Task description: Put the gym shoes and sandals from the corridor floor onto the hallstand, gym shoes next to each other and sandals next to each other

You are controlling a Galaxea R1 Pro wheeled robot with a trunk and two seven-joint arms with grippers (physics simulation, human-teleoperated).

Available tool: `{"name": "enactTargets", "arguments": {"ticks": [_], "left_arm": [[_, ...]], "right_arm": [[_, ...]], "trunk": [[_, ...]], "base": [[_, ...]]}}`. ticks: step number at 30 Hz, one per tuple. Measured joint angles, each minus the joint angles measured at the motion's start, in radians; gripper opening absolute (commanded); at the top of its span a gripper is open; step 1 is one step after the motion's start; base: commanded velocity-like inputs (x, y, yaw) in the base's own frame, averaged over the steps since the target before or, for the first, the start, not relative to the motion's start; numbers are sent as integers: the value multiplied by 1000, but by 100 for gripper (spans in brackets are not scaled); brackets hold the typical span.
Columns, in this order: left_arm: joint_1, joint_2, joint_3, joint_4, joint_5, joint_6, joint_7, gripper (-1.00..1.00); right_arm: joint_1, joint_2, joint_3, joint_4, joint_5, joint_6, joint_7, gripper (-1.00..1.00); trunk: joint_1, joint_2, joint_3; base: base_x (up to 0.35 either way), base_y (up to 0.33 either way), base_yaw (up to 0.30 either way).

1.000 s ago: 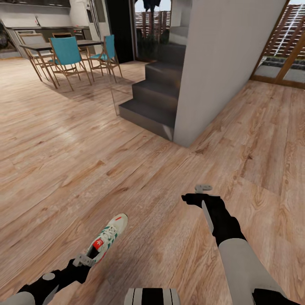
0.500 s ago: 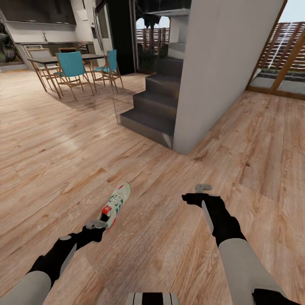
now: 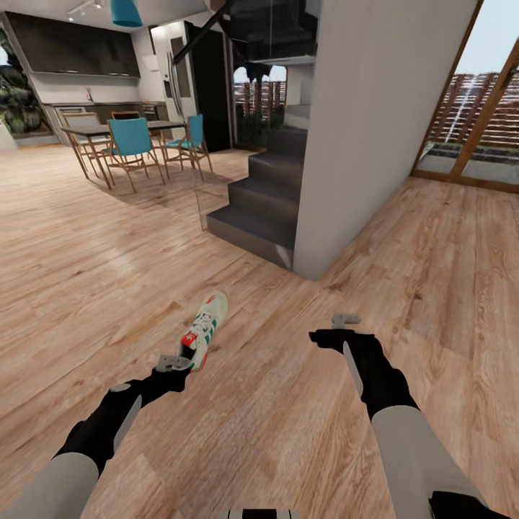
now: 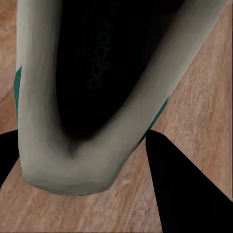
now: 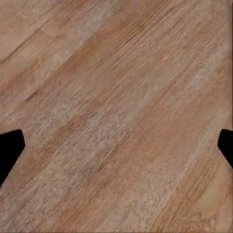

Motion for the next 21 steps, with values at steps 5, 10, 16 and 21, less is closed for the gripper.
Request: {"name": "enactTargets", "arguments": {"ticks": [5,10,16,21], "left_arm": [[0,-6,-2,1,5,1,-1,-100],[0,-12,-1,1,6,1,-1,-100],[1,-14,-1,1,7,1,-2,-100],[2,-13,0,1,8,0,-2,-100]], "right_arm": [[0,0,1,2,0,0,-1,100],[0,1,1,2,0,0,-1,100],[0,1,1,2,0,0,0,100],[0,1,1,3,0,0,0,100]], "trunk": [[-2,1,28],[-4,2,55],[-7,4,88],[-9,5,116]], "base": [[0,0,0],[0,0,0],[0,0,0],[0,0,0]]}}
